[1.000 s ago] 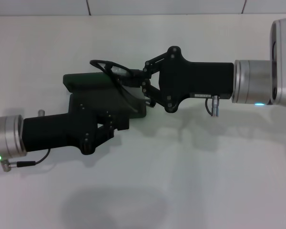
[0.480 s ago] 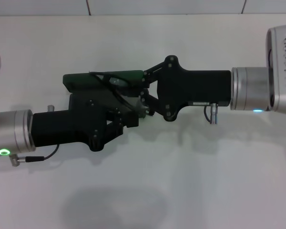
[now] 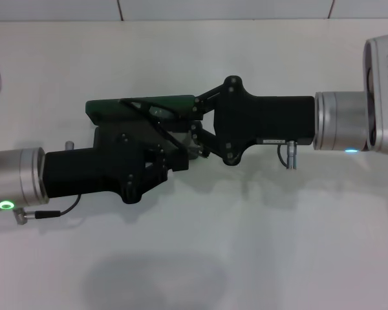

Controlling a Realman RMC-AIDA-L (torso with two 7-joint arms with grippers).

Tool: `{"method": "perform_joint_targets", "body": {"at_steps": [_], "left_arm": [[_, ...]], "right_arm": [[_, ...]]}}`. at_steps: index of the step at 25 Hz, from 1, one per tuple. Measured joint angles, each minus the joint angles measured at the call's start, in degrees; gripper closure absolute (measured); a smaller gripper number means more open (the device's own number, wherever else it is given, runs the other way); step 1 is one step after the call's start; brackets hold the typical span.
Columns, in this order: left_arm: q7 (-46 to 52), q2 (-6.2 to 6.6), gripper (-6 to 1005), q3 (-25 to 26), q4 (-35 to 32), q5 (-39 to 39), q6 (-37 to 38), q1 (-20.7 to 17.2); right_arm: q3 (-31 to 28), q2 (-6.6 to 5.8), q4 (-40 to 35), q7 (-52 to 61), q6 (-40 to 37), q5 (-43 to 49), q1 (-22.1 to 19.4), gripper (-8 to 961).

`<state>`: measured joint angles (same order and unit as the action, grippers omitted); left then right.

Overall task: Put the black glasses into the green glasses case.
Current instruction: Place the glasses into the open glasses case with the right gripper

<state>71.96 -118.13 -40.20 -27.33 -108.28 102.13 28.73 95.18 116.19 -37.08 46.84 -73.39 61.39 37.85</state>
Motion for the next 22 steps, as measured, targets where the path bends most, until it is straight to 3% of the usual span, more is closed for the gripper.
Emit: {"method": "perform_joint_targets", "body": {"at_steps": [4, 8, 9, 12, 17, 22], "left_arm": [[0.05, 0.24, 996, -0.2, -0.33, -0.37, 0.0, -0.81], [0.05, 1.26, 997, -0.29, -0.47, -0.48, -0.11, -2.24], [-0.12, 2.1, 997, -0.23, -0.94, -0.51, -0.38, -3.88], [-0.33, 2.38, 997, 0.02, -2.54, -0.52, -0.97, -5.74], [-0.13, 2.73, 997, 0.17, -5.5, -0.2, -2.02, -8.76], [-0.05, 2.88, 996, 0.21, -5.77, -0.43, -2.08, -9.15]], "right_arm": [[-0.33, 0.0, -0.03, -0.3, 0.43, -0.02, -0.18, 851], [-0.34, -0.04, -0.03, -0.44, 1.77, -0.02, 0.18, 850], [-0.14, -0.03, -0.03, -0.44, 2.83, 0.03, 0.21, 850], [1.41, -0.02, -0.09, -0.22, 5.73, 0.06, 0.62, 849], [4.57, 0.0, 0.0, 1.8, 12.3, -0.06, 3.38, 848], [5.33, -0.11, 1.04, 6.47, 16.39, 0.98, 7.72, 847]]}}
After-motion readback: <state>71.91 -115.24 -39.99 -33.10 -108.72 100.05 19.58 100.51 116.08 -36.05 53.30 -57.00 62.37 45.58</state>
